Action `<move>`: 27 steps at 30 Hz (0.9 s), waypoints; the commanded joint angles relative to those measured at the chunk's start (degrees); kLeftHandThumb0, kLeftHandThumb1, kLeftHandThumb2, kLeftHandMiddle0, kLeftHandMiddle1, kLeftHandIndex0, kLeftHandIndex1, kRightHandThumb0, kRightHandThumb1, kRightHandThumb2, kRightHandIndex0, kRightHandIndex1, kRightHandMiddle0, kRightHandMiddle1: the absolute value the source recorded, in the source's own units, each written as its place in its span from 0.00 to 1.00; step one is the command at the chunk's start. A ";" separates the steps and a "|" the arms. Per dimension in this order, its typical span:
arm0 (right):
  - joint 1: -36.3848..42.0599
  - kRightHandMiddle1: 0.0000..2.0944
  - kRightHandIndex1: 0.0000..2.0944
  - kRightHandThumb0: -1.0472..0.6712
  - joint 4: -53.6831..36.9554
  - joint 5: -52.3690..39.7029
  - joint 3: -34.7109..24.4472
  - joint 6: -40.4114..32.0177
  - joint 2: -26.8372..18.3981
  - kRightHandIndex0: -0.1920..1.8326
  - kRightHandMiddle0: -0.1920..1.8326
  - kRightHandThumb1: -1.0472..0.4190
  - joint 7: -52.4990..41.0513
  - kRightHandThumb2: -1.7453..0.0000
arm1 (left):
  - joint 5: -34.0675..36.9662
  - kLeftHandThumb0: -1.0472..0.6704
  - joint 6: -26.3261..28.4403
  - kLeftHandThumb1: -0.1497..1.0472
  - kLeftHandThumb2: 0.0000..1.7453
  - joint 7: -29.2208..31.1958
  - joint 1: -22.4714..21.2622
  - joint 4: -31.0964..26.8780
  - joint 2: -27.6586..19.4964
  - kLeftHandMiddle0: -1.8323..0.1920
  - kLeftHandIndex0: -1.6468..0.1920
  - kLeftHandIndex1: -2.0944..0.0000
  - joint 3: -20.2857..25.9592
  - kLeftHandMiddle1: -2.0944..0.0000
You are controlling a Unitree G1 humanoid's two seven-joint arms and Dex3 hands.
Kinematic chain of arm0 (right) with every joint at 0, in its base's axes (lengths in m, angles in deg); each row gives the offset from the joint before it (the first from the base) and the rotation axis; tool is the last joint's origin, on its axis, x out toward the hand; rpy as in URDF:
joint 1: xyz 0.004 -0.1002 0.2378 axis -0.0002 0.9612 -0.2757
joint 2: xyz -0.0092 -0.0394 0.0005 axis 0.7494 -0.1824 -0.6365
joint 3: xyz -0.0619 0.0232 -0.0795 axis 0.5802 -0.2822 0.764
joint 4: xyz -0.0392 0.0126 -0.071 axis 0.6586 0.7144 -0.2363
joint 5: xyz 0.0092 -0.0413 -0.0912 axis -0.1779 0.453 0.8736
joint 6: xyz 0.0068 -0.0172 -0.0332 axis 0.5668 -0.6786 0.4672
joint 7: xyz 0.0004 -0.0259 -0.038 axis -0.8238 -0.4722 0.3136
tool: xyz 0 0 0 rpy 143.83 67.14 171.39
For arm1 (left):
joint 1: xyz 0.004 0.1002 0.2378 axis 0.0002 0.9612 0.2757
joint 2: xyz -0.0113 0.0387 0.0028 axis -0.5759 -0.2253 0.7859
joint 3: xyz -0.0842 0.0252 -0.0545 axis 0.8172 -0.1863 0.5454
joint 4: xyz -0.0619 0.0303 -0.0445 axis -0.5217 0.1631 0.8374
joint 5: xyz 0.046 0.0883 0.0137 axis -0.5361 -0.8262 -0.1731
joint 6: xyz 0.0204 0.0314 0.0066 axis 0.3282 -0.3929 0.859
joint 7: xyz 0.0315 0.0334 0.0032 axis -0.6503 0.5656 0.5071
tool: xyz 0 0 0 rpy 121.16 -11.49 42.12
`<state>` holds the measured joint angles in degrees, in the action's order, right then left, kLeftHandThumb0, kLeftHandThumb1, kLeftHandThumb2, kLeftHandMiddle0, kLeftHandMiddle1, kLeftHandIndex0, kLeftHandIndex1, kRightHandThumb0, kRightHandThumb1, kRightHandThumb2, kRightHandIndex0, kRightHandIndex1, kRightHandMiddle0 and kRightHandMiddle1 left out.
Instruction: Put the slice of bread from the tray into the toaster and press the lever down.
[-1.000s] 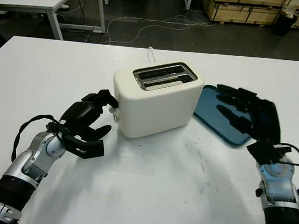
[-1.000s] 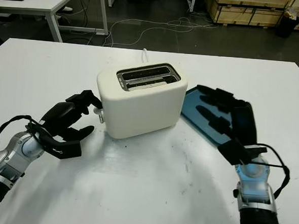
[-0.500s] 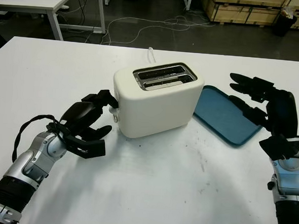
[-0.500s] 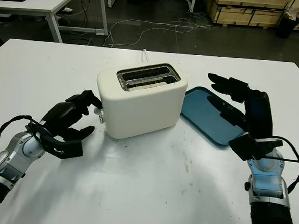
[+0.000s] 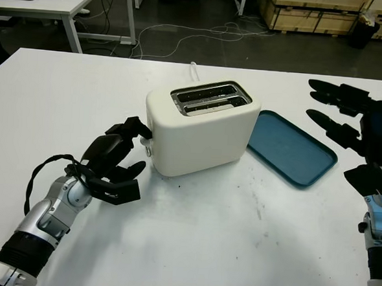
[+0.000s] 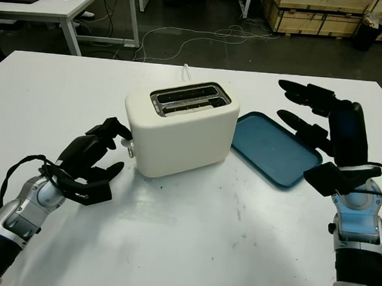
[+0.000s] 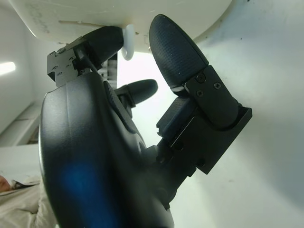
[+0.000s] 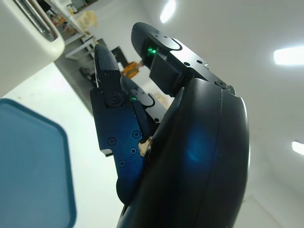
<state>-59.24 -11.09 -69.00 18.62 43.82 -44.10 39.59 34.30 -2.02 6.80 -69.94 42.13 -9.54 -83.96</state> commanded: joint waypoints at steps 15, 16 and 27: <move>-3.00 0.00 0.00 0.35 1.42 2.20 1.82 1.31 -0.83 0.56 0.54 0.09 -0.20 0.94 | -7.66 0.24 3.06 0.39 0.92 3.63 1.65 8.52 2.39 0.91 0.90 0.25 -11.03 0.18; -3.02 0.00 0.00 0.35 1.18 2.14 1.85 1.02 -0.81 0.56 0.54 0.09 -0.32 0.94 | -7.49 0.24 3.08 0.39 0.92 3.83 1.67 8.20 2.16 0.91 0.90 0.25 -11.12 0.18; -3.93 0.00 0.00 0.38 2.17 2.47 2.17 2.67 -1.04 0.56 0.55 0.09 -0.30 0.96 | -7.20 0.23 4.94 0.30 0.96 6.77 4.58 -3.33 -3.08 0.91 0.89 0.23 -12.44 0.17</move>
<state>-61.68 -9.82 -66.80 20.32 44.75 -44.36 39.39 32.03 0.95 2.61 -70.76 37.64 -13.54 -88.87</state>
